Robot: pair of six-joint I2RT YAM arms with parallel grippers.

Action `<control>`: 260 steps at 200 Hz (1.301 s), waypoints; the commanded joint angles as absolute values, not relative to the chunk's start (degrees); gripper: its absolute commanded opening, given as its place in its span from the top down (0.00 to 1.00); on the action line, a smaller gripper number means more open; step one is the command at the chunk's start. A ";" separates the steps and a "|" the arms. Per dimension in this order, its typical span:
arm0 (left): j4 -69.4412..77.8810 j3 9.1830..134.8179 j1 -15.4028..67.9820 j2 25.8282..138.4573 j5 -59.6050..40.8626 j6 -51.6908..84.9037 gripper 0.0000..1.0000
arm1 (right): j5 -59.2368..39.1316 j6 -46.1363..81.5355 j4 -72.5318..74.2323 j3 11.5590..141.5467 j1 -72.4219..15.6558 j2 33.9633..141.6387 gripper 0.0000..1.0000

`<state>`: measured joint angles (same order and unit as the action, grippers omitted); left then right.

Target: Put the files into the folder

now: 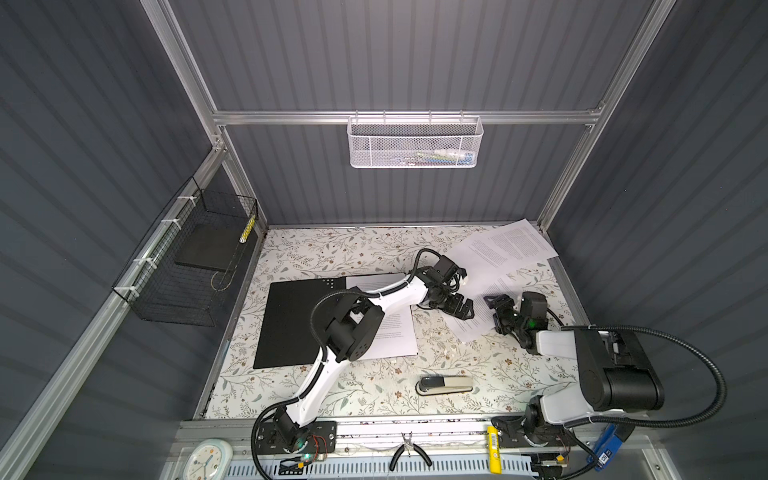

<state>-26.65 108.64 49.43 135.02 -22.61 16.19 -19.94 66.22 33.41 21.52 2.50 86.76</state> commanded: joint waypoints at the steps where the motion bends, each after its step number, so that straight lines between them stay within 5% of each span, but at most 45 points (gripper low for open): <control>1: -29.88 107.05 49.09 137.98 -22.75 16.99 0.00 | -16.68 68.34 37.00 19.87 2.46 88.16 0.38; 177: -29.88 107.73 48.53 138.99 -23.34 17.73 0.00 | -13.86 72.32 42.75 12.75 3.70 86.16 0.80; 226: -29.96 109.40 48.56 139.48 -24.26 18.13 0.00 | -14.02 71.80 41.66 12.65 3.78 85.44 1.00; 260: -29.66 112.76 48.58 136.68 -28.11 19.01 0.00 | -14.30 70.01 39.12 12.99 3.78 82.08 1.00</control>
